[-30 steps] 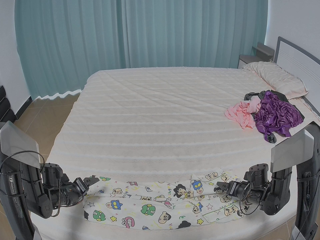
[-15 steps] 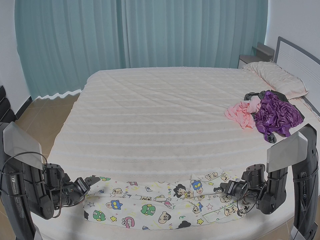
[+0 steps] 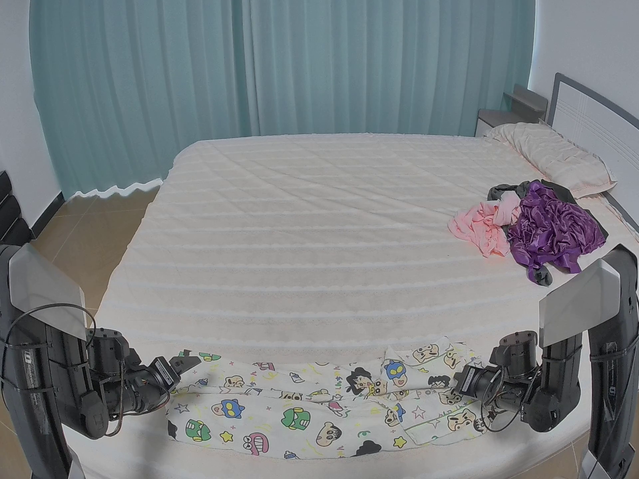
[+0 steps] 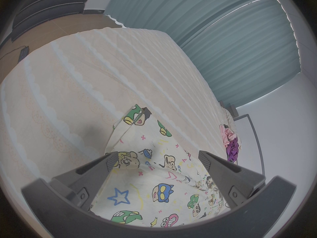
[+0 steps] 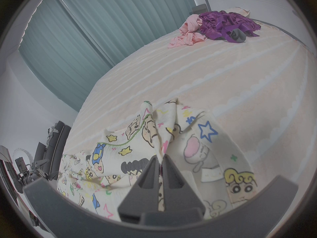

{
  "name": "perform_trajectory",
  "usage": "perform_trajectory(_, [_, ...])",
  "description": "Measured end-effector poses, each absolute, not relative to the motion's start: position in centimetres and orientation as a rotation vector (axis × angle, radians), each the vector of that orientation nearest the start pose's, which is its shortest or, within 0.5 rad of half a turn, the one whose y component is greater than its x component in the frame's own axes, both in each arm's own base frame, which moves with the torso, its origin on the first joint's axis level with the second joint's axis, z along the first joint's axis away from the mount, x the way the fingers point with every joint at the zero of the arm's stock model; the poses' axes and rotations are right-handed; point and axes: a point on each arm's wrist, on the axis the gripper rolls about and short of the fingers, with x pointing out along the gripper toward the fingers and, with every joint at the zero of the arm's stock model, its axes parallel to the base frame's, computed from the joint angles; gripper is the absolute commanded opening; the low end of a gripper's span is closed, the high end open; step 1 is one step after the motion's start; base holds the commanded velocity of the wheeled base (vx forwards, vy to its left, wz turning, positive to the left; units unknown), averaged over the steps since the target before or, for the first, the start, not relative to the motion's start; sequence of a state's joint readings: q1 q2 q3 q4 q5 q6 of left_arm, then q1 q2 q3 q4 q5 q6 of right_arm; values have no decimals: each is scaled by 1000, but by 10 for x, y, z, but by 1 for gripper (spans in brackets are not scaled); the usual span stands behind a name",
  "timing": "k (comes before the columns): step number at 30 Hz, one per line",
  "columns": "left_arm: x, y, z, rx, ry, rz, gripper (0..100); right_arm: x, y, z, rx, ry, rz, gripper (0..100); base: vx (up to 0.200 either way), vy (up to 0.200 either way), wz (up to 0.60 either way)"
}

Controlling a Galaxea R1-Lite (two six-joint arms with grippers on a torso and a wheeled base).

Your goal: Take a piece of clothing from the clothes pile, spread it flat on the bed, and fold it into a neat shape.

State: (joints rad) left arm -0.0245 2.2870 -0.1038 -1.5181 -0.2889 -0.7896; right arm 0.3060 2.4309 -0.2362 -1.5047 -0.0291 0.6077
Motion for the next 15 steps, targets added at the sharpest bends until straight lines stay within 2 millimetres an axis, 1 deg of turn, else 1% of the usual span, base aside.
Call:
perform_trajectory(7, [238, -12, -23, -841, 750, -24, 100, 242, 73, -46, 440, 760, 47, 0, 0, 0, 0])
perform_trajectory(14, [238, -12, -23, -829, 752, -29, 100, 238, 67, -49, 410, 784, 32, 0, 0, 0, 0])
perform_trajectory(15, [238, -12, -23, -829, 752, -29, 100, 238, 67, -50, 409, 784, 31, 100, 0, 0, 0])
